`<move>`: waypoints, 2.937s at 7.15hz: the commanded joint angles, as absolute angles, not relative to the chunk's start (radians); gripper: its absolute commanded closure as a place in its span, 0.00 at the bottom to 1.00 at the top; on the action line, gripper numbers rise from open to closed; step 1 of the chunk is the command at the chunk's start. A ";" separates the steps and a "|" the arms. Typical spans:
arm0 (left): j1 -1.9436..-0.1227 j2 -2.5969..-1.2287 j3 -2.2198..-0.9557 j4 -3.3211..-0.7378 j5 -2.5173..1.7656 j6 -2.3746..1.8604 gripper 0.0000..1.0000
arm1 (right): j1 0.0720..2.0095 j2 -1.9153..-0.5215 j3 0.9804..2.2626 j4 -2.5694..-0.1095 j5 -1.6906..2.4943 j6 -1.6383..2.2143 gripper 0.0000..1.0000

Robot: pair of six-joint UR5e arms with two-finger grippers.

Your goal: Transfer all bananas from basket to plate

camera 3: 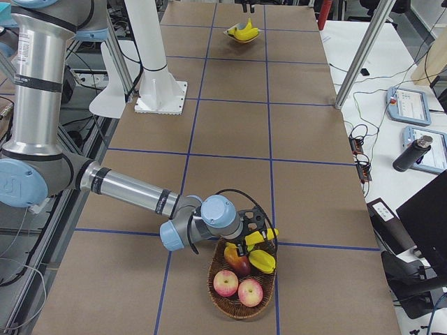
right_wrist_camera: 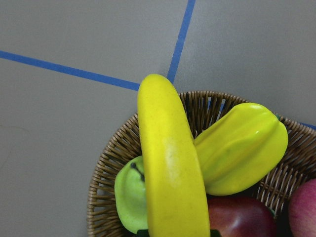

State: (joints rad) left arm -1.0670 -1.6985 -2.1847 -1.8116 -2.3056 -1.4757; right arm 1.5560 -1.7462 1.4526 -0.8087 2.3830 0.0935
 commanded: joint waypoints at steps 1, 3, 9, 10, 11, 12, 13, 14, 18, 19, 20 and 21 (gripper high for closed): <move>-1.066 -1.707 -2.186 -1.812 -2.307 -1.476 0.00 | 1.617 -1.723 1.521 -0.819 2.384 0.094 1.00; -1.065 -1.768 -2.180 -1.819 -2.303 -1.479 0.00 | 1.617 -1.665 1.558 -0.818 2.379 0.109 1.00; -0.877 -2.020 -1.953 -2.229 -2.112 -1.518 0.00 | 1.458 -1.476 1.711 -0.819 2.392 0.258 1.00; -0.876 -2.043 -1.954 -2.217 -2.111 -1.519 0.00 | 1.418 -1.474 1.756 -0.819 2.376 0.309 1.00; -0.862 -2.093 -1.953 -2.103 -2.124 -1.499 0.00 | 1.369 -1.473 1.794 -0.819 2.340 0.334 1.00; -0.855 -2.209 -1.963 -1.848 -2.125 -1.461 0.00 | 1.300 -1.474 1.828 -0.821 2.266 0.369 1.00; -0.821 -2.303 -1.965 -1.662 -2.126 -1.459 0.00 | 1.213 -1.473 1.860 -0.822 2.169 0.408 1.00; -0.807 -2.321 -1.965 -1.608 -2.128 -1.468 0.00 | 1.128 -1.441 1.887 -0.874 2.078 0.416 1.00; -0.805 -2.388 -1.893 -1.612 -2.128 -1.638 0.00 | 0.826 -1.191 2.075 -1.318 1.753 0.468 1.00; -0.805 -2.391 -1.885 -1.614 -2.126 -1.655 0.00 | 0.742 -1.130 2.083 -1.391 1.652 0.477 1.00; -0.807 -2.391 -1.878 -1.621 -2.125 -1.663 0.00 | 0.654 -1.097 2.100 -1.435 1.549 0.479 1.00; -0.807 -2.390 -1.876 -1.623 -2.123 -1.683 0.00 | 0.571 -1.088 2.120 -1.453 1.448 0.504 1.00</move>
